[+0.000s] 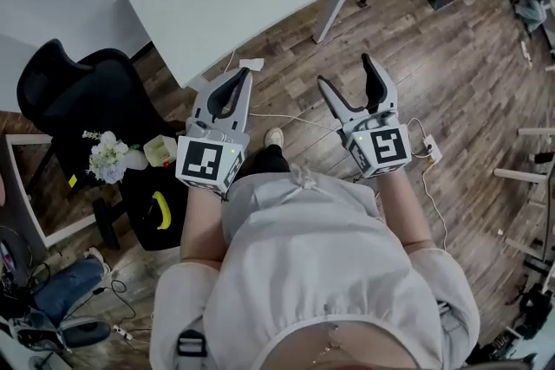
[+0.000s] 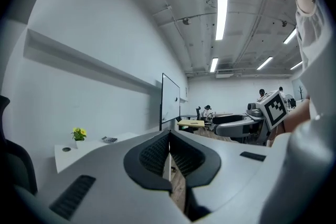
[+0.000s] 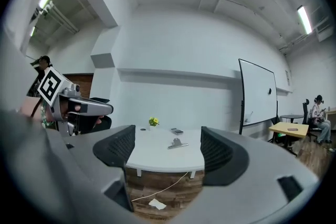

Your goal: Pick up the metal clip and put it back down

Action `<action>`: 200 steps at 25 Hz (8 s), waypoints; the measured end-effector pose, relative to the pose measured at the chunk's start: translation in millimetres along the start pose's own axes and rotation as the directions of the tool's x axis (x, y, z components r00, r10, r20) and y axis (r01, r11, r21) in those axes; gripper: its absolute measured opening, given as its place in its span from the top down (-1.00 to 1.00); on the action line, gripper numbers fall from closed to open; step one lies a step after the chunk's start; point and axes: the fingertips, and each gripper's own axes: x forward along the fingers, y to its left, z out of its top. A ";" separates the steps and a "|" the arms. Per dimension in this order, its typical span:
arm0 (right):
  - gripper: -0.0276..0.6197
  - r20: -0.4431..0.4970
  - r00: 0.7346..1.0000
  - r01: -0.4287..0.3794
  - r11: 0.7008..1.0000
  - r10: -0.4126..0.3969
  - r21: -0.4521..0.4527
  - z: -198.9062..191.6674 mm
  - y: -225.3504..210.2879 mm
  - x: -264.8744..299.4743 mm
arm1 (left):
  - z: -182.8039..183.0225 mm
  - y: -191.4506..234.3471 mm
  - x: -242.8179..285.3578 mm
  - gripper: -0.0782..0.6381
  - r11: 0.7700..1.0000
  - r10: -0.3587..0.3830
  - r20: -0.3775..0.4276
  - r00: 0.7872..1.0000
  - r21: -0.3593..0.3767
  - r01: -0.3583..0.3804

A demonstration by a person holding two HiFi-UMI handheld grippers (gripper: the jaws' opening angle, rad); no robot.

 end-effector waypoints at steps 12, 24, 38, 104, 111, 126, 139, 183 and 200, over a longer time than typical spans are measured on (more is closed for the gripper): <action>-0.28 -0.064 0.995 -0.080 0.997 0.080 0.009 0.5 -27.1 175.8 | 10.2 133.3 80.6 0.73 0.994 0.110 0.000 0.994 -0.012 -0.110; -0.28 -0.130 0.951 -0.276 0.960 0.279 0.037 -33.5 -48.3 337.6 | -5.6 228.3 139.4 0.73 0.945 0.326 -0.039 0.945 -0.023 -0.327; -0.28 -0.357 0.791 -0.515 0.856 0.497 0.050 -112.0 -58.6 499.8 | -44.4 318.2 219.5 0.73 0.843 0.530 -0.098 0.842 -0.045 -0.536; 0.03 -0.023 0.890 -0.457 0.889 0.456 -0.038 24.9 -110.7 532.8 | 3.4 354.4 255.7 0.73 0.810 0.585 -0.024 0.811 0.072 -0.582; 0.03 -0.072 0.887 -0.459 0.889 0.457 -0.015 7.8 -103.5 536.0 | -4.1 355.4 253.0 0.73 0.817 0.576 -0.037 0.817 0.060 -0.573; 0.03 -0.362 0.792 -0.507 0.860 0.491 0.056 -115.5 -56.5 571.1 | -72.5 378.3 246.7 0.73 0.801 0.586 -0.168 0.793 -0.027 -0.598; 0.03 -0.573 0.645 -0.534 0.834 0.507 0.136 -227.7 -31.8 571.9 | -118.6 377.1 249.4 0.73 0.799 0.556 -0.286 0.780 -0.074 -0.597; 0.89 -0.061 0.887 -0.458 0.889 0.458 0.021 -35.8 -105.2 539.1 | -33.7 347.1 261.2 0.73 0.823 0.565 -0.088 0.820 -0.003 -0.568; 0.91 0.031 0.849 -0.524 0.848 0.527 -0.083 -6.4 -116.1 531.4 | -22.2 347.9 274.7 0.73 0.823 0.568 -0.093 0.818 0.053 -0.565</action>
